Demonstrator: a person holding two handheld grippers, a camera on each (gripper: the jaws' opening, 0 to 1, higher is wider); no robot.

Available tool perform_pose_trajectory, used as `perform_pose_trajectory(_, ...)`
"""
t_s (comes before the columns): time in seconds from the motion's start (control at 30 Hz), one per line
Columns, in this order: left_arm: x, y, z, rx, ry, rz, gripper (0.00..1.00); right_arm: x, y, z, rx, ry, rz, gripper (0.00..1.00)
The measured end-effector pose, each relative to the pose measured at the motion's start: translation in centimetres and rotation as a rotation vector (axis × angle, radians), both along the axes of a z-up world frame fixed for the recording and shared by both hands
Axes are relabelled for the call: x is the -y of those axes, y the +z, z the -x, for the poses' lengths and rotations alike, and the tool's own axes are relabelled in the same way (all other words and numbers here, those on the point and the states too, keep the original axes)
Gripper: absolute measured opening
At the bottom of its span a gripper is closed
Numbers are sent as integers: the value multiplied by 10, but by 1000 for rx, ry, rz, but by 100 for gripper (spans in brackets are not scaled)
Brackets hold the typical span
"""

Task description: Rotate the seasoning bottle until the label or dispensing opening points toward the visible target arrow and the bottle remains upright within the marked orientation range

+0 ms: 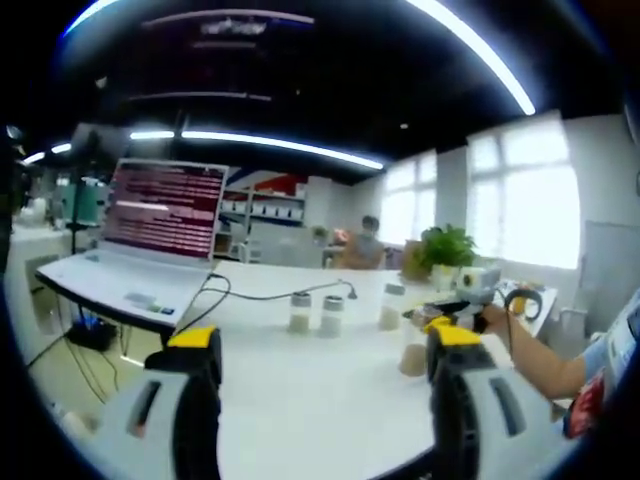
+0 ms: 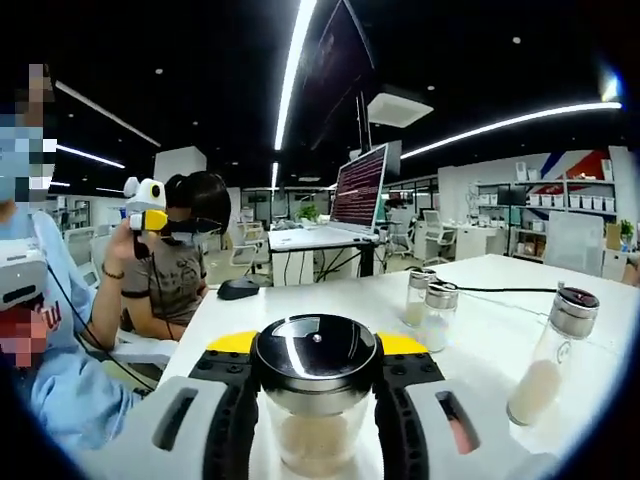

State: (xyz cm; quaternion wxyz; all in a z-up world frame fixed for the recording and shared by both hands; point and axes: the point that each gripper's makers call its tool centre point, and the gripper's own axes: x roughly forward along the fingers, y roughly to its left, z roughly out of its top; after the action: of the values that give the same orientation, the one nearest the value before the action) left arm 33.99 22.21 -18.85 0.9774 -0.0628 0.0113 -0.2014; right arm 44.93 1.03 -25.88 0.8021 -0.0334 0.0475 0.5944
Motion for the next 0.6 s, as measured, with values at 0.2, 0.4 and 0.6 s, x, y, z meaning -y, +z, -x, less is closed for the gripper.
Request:
perform_pose_trajectory(0.2, 1, 0, 1, 1, -4, -1, 90, 0, 1, -1, 8, -22, -6, 43)
perform_pose_trajectory(0.4, 1, 4, 2, 14, -10, 11, 90, 1, 1, -2, 6, -34, 9, 43)
perform_pose_trajectory(0.6, 4, 7, 5, 30, -20, 1, 90, 0, 1, -3, 8, -73, 16, 43)
